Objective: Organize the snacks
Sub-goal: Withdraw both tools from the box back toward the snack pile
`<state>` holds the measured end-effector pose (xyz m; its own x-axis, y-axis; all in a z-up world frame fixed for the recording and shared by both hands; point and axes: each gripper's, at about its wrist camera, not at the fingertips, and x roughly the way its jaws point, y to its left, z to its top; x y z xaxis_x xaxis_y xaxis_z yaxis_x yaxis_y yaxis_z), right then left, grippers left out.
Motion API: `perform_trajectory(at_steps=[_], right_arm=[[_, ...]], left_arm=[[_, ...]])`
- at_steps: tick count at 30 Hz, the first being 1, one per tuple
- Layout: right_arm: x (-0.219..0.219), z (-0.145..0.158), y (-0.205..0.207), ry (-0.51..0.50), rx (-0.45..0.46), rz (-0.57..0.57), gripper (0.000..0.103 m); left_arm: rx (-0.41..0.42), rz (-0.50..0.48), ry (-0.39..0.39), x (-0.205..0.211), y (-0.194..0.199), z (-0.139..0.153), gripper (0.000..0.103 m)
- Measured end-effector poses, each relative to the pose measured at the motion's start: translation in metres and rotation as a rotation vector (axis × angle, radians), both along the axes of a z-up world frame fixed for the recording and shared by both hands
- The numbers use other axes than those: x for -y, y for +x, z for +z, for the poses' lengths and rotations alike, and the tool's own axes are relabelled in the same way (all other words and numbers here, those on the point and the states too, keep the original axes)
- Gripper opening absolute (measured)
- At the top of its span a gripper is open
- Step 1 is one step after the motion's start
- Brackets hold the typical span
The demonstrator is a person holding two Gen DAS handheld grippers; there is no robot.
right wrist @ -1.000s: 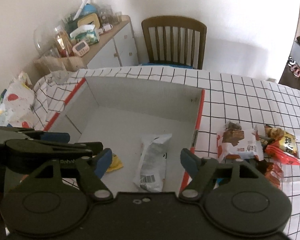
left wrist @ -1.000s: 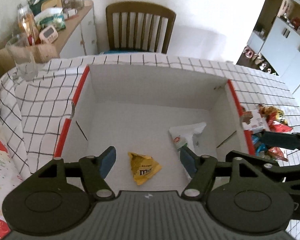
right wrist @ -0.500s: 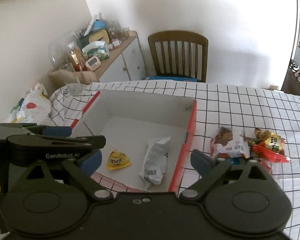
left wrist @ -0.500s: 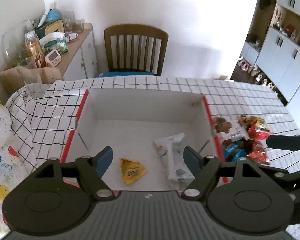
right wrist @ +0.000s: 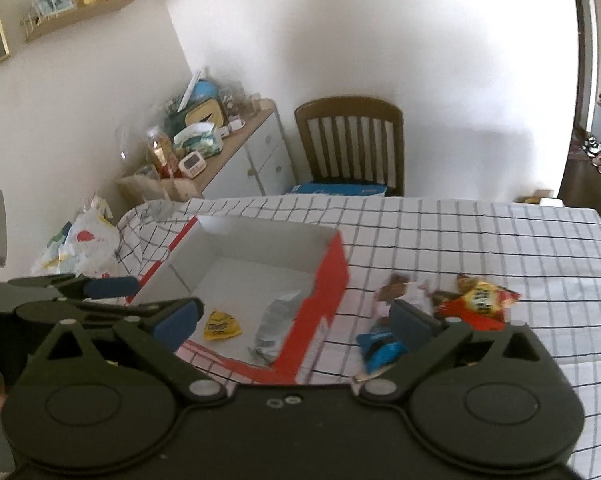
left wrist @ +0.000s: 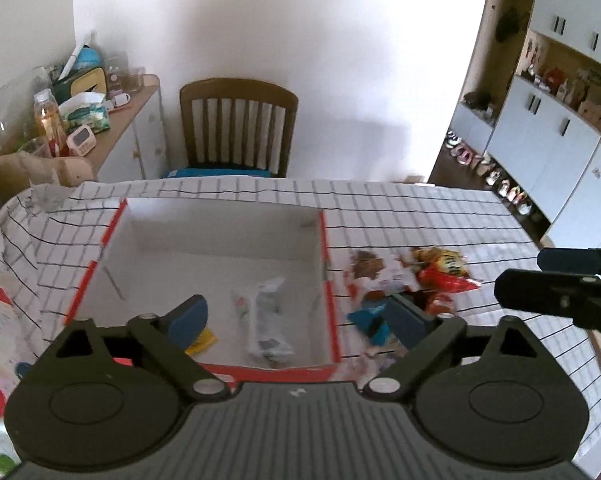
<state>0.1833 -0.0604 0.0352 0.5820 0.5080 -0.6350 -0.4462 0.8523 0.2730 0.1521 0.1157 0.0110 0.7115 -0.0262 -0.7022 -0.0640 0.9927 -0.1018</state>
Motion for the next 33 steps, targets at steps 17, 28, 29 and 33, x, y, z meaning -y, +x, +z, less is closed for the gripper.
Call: perform_trajectory(at_steps=[17,28,29,33], right_arm=[[0.097,-0.041,0.004,-0.019,-0.054,-0.092,0.102],[0.113,-0.086,0.017,-0.022,-0.165,-0.108,0.096],[0.113,-0.09,0.018,-0.019,-0.177,-0.11,0.095],[0.114,-0.104,0.024,-0.014,-0.211,-0.131,0.09]], left_arm=[[-0.015,0.044,-0.013,0.068,-0.017,-0.052,0.101],[0.031,-0.075,0.127,0.11,-0.03,-0.092,0.101],[0.032,-0.088,0.138,0.113,-0.03,-0.095,0.101],[0.018,-0.12,0.152,0.12,-0.029,-0.106,0.1]])
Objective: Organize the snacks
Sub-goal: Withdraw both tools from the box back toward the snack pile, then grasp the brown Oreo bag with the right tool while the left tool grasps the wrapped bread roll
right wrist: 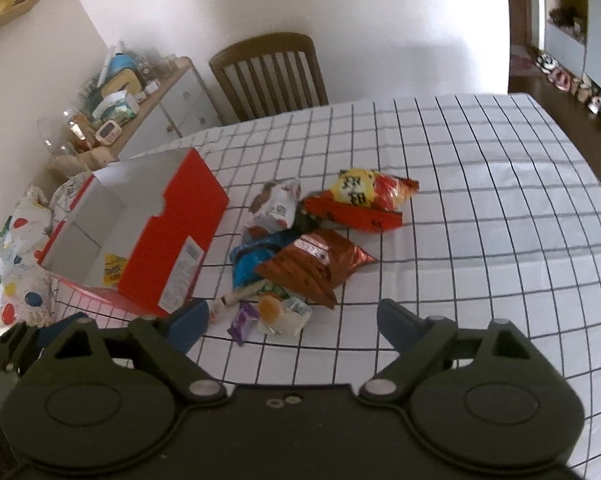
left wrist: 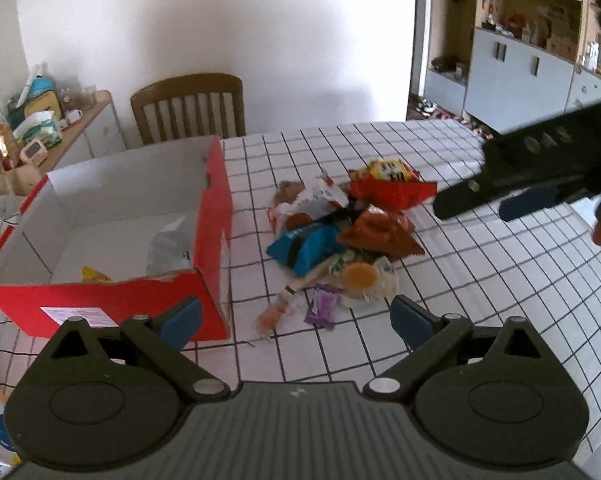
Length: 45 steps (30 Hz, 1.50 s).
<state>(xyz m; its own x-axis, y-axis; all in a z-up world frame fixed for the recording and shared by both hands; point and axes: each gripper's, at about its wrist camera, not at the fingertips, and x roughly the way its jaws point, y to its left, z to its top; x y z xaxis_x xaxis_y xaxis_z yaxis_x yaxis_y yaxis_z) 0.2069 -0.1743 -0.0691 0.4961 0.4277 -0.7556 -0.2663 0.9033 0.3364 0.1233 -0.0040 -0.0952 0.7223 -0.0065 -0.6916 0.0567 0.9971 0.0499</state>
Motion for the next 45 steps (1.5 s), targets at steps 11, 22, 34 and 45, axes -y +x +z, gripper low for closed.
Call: perform_trajectory(at_steps=[11,22,34,45], right_arm=[[-0.009,-0.023,0.046,-0.006,-0.069,-0.121,0.086],[-0.031,-0.05,0.086,-0.064,-0.134,-0.146,0.086],[-0.04,-0.076,0.115,-0.038,-0.256,-0.216,0.085],[-0.033,-0.088,0.117,0.053,-0.329,-0.239,0.064]], left_arm=[[-0.009,-0.059,-0.037,0.023,0.031,-0.022,0.1],[-0.067,-0.112,-0.054,0.049,0.073,-0.058,0.1],[-0.106,-0.15,-0.11,0.047,0.096,-0.074,0.076],[-0.137,-0.098,-0.173,0.034,0.104,-0.08,0.058]])
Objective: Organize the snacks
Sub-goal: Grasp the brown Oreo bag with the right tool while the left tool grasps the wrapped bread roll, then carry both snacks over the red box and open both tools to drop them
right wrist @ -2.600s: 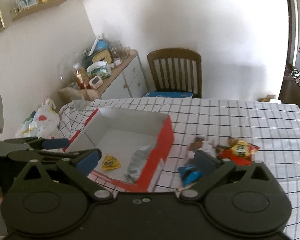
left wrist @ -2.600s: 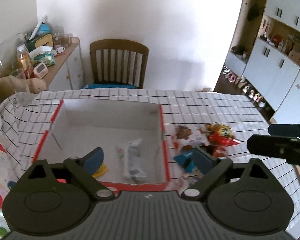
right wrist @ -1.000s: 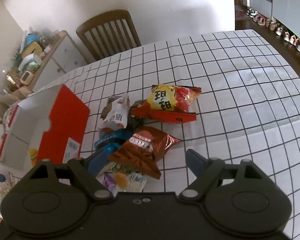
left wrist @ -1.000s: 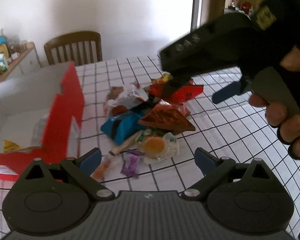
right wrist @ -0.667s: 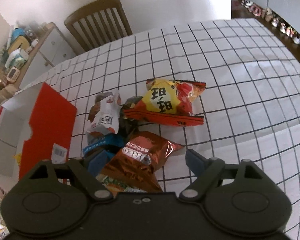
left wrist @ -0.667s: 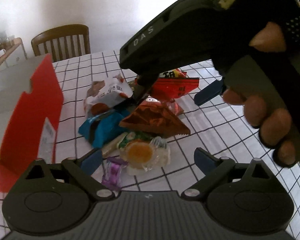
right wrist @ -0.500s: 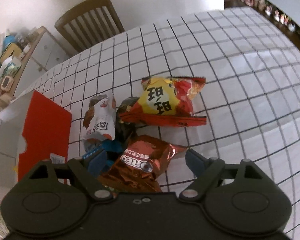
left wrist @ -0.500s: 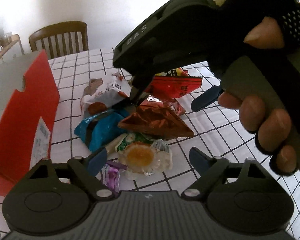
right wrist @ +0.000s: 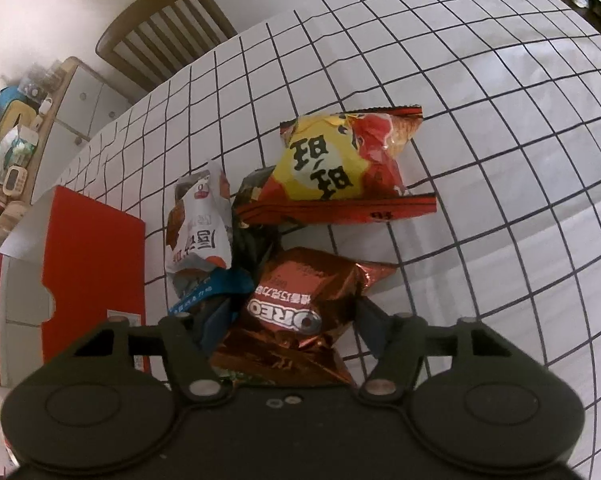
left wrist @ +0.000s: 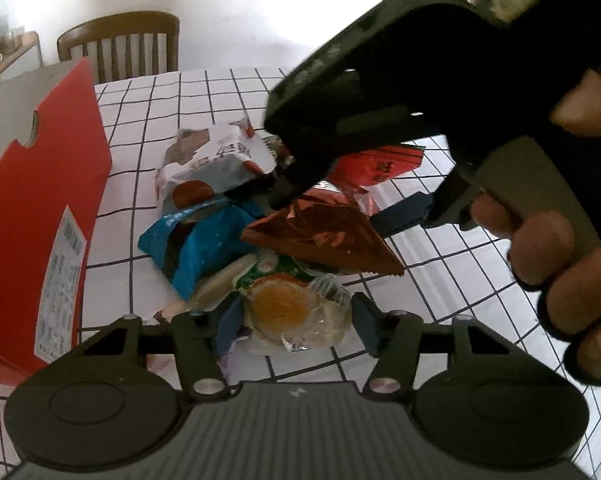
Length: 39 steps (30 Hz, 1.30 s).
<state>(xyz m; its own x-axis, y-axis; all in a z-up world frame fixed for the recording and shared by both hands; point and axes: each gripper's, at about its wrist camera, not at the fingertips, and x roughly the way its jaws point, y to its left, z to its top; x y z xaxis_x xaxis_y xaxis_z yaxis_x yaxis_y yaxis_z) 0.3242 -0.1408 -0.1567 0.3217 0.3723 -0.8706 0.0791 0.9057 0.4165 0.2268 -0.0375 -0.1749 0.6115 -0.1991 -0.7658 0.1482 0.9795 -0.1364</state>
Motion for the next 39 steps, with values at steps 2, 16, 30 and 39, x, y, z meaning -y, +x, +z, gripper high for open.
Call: perform_trajectory(at_steps=[2,16,30,39], right_arm=[[0.001,0.0,-0.001,0.001,0.002,-0.004,0.06],[0.022,0.015,-0.022,0.013,0.05,-0.018,0.043],[0.038,0.056,-0.064,0.028,0.136,0.046,0.043],[0.029,0.095,-0.088,0.038,0.223,0.128,0.043]], left_arm=[[0.002,0.001,0.006,-0.001,-0.001,0.0,0.055],[-0.046,0.033,-0.098,-0.012,-0.008,0.011,0.048],[-0.008,0.03,-0.12,-0.017,-0.037,0.044,0.047],[0.015,0.069,-0.122,-0.038,-0.057,0.081,0.047]])
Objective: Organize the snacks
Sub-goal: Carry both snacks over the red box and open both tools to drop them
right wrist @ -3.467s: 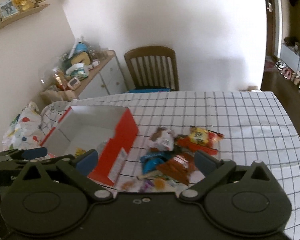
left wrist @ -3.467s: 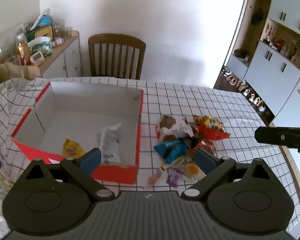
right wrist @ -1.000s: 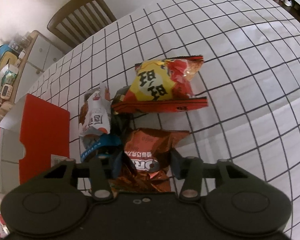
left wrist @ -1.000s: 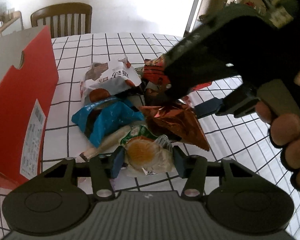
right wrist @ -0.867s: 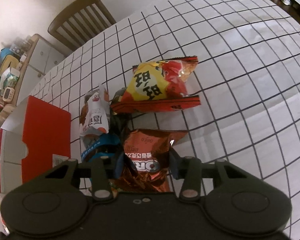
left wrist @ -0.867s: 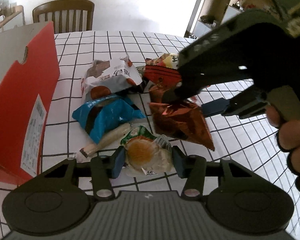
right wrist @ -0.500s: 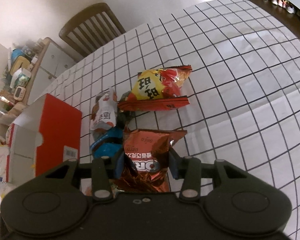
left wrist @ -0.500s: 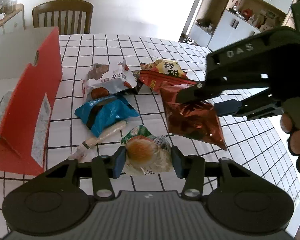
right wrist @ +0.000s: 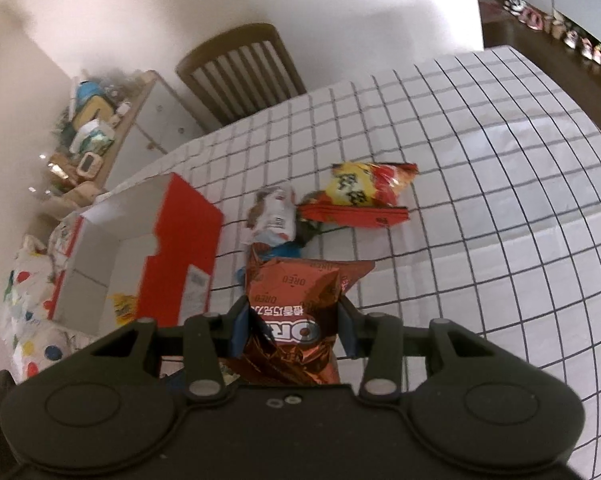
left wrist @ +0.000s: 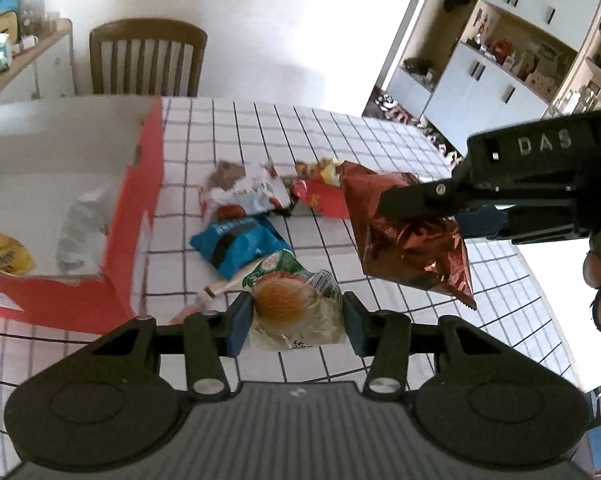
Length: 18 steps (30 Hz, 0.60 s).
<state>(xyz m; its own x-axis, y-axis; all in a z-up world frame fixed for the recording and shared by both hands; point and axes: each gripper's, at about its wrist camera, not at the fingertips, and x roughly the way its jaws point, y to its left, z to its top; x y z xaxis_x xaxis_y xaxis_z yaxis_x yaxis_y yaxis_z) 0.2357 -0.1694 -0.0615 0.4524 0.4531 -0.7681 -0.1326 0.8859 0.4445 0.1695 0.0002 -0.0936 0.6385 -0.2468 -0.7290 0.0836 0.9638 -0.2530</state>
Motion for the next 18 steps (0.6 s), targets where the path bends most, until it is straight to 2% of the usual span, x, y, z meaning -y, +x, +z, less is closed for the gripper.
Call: perform_trajectory(at_steps=[6,18], right_arm=[[-0.015,0.023,-0.011,0.004,0.058,0.065,0.043],[-0.077,0.061,-0.022,-0.014,0.169,0.172,0.043]], left_arm=[[0.031,0.043,0.004,-0.026,-0.009,0.026,0.047],[0.117,0.158,0.098,-0.102,-0.016,0.074,0.048]])
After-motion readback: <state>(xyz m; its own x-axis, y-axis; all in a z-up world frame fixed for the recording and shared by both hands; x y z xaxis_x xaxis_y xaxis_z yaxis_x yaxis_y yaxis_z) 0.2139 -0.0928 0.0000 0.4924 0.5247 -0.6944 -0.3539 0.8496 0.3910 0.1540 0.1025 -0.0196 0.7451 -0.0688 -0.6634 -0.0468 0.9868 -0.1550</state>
